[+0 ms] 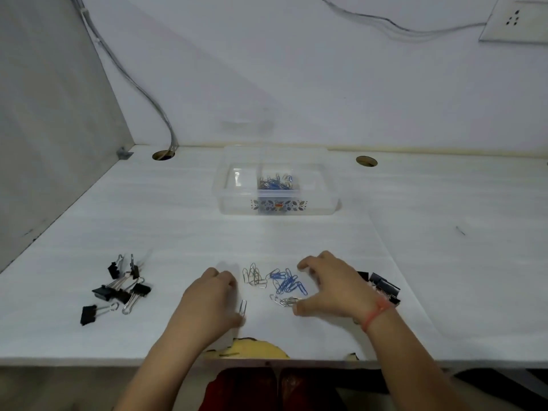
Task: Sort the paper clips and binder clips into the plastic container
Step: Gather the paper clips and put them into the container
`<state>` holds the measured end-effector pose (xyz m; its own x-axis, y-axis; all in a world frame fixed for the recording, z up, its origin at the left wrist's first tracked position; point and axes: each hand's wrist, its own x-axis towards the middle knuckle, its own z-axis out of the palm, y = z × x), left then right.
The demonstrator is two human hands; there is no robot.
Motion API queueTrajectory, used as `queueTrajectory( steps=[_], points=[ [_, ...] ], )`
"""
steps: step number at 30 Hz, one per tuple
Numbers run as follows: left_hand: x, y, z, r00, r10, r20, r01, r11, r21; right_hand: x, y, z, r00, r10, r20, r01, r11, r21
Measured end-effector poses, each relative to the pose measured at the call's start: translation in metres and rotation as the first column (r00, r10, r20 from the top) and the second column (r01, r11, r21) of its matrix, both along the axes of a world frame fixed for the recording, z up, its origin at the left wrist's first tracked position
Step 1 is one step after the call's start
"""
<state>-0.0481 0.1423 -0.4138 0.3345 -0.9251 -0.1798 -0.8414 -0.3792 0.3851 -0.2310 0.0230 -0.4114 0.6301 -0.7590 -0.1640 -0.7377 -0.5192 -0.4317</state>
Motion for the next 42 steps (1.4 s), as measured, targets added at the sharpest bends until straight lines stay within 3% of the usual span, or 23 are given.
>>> queueTrajectory(
  steps=[4, 8, 13, 18, 20, 21, 23, 24, 25, 26, 29, 31, 35, 39, 42],
  points=[
    [-0.011, -0.012, -0.007, 0.984, 0.108, -0.142, -0.126, 0.984, -0.124, 0.017, 0.012, -0.009, 0.996, -0.026, 0.081, 0.026, 1.0, 0.002],
    [-0.016, -0.026, -0.007, 0.985, 0.12, -0.125, -0.135, 0.984, -0.118, 0.037, 0.004, -0.007, 0.987, -0.019, 0.161, 0.011, 0.999, 0.052],
    [-0.013, -0.028, -0.013, 0.97, 0.196, -0.142, -0.225, 0.946, -0.232, 0.048, -0.002, -0.006, 0.992, 0.077, 0.102, -0.079, 0.997, 0.011],
    [-0.011, -0.025, -0.018, 0.905, 0.242, -0.349, -0.345, 0.898, -0.274, 0.049, -0.003, -0.007, 0.993, 0.109, 0.052, -0.107, 0.993, -0.043],
    [-0.009, -0.025, -0.017, 0.815, 0.288, -0.504, -0.459, 0.85, -0.256, 0.05, -0.001, -0.005, 0.991, 0.135, 0.011, -0.134, 0.989, -0.061],
    [-0.008, -0.025, -0.014, 0.706, 0.291, -0.646, -0.539, 0.812, -0.225, 0.051, 0.001, -0.005, 0.989, 0.145, -0.014, -0.146, 0.987, -0.074],
    [-0.008, -0.025, -0.007, 0.394, 0.253, -0.883, -0.653, 0.753, -0.076, 0.053, 0.004, -0.006, 0.986, 0.15, -0.075, -0.159, 0.979, -0.129],
    [-0.008, -0.025, -0.004, 0.296, 0.242, -0.924, -0.669, 0.743, -0.02, 0.053, 0.006, -0.008, 0.983, 0.147, -0.11, -0.164, 0.972, -0.168],
    [-0.007, -0.025, -0.004, 0.277, 0.249, -0.928, -0.669, 0.743, 0.0, 0.053, 0.008, -0.009, 0.979, 0.146, -0.139, -0.173, 0.963, -0.207],
    [-0.006, -0.026, -0.005, 0.339, 0.278, -0.899, -0.662, 0.75, -0.018, 0.053, 0.01, -0.01, 0.976, 0.148, -0.162, -0.185, 0.952, -0.243],
    [-0.001, -0.03, -0.009, 0.746, 0.324, -0.582, -0.503, 0.846, -0.175, 0.051, 0.017, -0.01, 0.969, 0.171, -0.179, -0.224, 0.915, -0.335],
    [0.001, -0.036, -0.007, 0.887, 0.235, -0.398, -0.303, 0.946, -0.117, 0.048, 0.021, -0.009, 0.97, 0.182, -0.16, -0.231, 0.892, -0.387],
    [0.001, -0.05, -0.002, 0.977, 0.039, -0.211, -0.03, 0.999, 0.042, 0.039, 0.023, -0.01, 0.977, 0.182, -0.109, -0.211, 0.882, -0.422],
    [0.001, -0.059, 0.003, 0.977, -0.03, -0.212, 0.035, 0.999, 0.017, 0.036, 0.018, -0.012, 0.988, 0.133, -0.074, -0.151, 0.906, -0.396],
    [-0.002, -0.06, 0.005, 0.983, -0.048, -0.18, 0.053, 0.998, 0.025, 0.034, 0.01, -0.016, 0.996, 0.066, 0.059, -0.044, 0.944, -0.328]
  ],
)
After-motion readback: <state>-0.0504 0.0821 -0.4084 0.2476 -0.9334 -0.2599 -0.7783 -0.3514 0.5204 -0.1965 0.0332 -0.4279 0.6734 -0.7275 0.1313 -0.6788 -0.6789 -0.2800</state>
